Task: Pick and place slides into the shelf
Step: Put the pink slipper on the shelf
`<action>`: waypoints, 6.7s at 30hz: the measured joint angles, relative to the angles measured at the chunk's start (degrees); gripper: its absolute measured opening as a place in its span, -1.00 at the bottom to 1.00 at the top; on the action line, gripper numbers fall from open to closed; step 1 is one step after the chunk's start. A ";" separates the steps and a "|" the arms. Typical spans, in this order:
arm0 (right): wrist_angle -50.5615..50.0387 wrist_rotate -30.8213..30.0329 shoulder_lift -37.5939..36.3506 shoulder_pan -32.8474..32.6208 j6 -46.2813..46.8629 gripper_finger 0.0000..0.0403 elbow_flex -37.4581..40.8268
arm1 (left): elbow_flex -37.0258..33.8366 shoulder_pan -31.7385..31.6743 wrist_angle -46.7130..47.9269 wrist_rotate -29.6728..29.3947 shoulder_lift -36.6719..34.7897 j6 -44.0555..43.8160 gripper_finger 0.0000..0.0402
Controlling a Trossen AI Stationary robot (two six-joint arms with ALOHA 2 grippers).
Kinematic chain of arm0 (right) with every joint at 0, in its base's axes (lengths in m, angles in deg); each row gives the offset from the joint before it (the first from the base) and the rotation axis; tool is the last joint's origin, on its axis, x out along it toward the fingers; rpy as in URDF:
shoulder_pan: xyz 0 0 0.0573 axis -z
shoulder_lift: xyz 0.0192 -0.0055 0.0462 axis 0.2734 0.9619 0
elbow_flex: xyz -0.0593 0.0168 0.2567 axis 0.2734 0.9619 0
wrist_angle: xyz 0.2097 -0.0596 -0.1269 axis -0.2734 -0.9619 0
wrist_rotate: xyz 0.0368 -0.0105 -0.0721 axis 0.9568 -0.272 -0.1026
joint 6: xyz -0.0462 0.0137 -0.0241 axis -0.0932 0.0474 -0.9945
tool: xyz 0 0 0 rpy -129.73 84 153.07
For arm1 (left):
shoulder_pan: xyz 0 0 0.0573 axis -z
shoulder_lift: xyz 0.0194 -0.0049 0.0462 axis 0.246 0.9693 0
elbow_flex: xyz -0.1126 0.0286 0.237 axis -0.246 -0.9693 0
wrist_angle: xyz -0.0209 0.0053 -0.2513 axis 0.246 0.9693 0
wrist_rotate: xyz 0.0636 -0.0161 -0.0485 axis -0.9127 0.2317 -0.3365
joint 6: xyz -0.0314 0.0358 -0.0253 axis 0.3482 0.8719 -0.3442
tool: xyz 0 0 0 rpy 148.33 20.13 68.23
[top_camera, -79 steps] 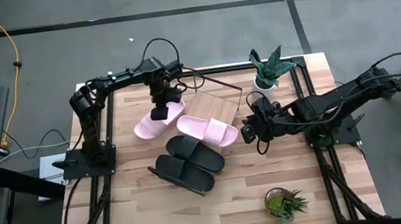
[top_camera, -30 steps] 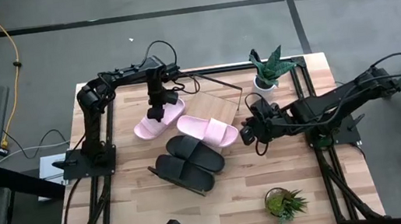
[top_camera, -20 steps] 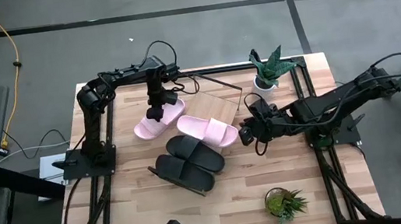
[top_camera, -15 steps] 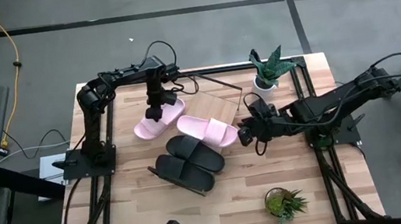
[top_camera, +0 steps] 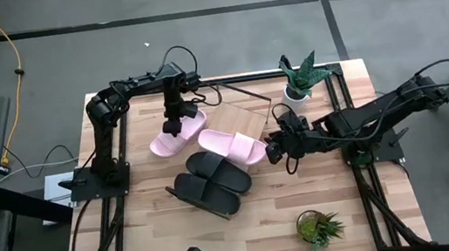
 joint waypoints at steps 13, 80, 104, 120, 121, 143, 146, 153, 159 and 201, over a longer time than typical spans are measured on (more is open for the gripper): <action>0.00 -0.02 0.00 0.00 0.87 -0.48 -0.02 | 0.00 0.00 2.55 2.24 -0.02 2.39 -0.14; 0.22 -0.28 0.00 0.02 1.08 -0.48 -0.09 | -11.13 -3.34 -2.75 8.98 -0.04 -5.35 -0.14; 0.22 -1.38 0.00 0.07 0.93 -0.48 -0.09 | -11.13 -3.34 -3.09 9.91 -0.04 -5.37 -0.14; 0.24 -1.27 0.00 0.07 1.04 -0.48 -0.09 | -11.13 -3.32 -1.28 8.55 -0.04 1.17 -0.51; 0.24 -1.27 0.00 0.07 1.04 -0.48 -0.09 | -11.13 -3.30 -1.25 8.57 -0.04 1.43 -0.58; 0.24 -1.49 0.00 0.07 0.93 -0.48 -0.07 | -10.43 -3.37 0.52 9.81 0.00 -9.83 -0.94; 0.24 -1.51 0.00 0.07 0.85 -0.48 -0.07 | -8.38 -3.37 0.96 10.45 0.00 -11.19 -0.98; 0.24 -1.51 0.00 0.07 0.43 -0.48 -0.07 | -1.64 -3.37 3.13 10.45 0.00 -13.07 -0.98; 0.24 -1.51 -0.01 0.07 0.43 -0.48 -0.07 | 5.07 -3.40 3.63 9.37 0.00 -16.35 -0.98; 0.20 -3.06 -0.02 0.07 -1.56 -0.48 -0.06 | 40.70 -3.35 3.12 18.52 -0.07 -38.51 -0.99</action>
